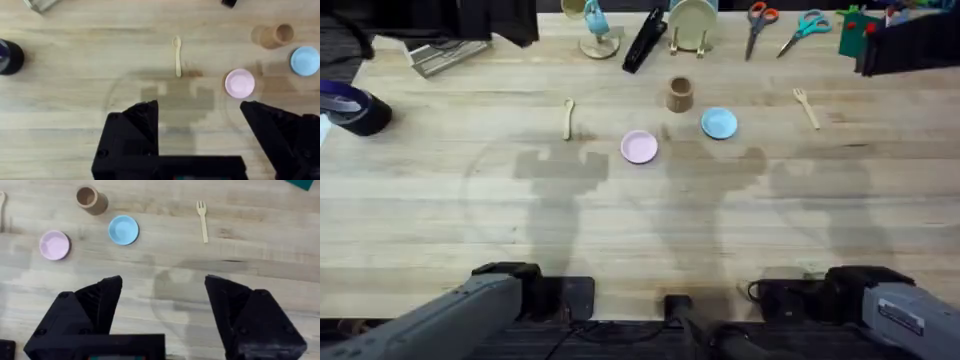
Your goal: Pick up a utensil and set it on the pink plate, then put the other utensil in the container.
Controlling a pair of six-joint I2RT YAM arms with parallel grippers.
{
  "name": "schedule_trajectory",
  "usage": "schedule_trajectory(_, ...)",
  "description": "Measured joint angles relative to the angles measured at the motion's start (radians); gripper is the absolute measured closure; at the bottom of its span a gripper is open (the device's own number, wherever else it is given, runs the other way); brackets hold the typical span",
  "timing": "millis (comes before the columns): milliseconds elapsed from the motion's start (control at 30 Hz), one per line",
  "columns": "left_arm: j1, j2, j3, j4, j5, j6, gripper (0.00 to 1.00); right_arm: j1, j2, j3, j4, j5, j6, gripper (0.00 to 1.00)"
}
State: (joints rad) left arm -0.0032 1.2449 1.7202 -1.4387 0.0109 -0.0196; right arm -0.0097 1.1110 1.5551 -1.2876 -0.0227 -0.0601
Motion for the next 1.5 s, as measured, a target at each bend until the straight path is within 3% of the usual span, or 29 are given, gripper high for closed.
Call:
schedule_trajectory(867,0.0,0.229,0.001,-0.018,-0.001,0.0,0.006,0.0,0.027,0.0,0.001,0.0,0.0,0.006)
schedule_trajectory(1500,0.0,0.57,0.001,0.169,-0.008,0.0,0.005,0.0,0.027,0.0,0.001,0.0,0.0,0.005)
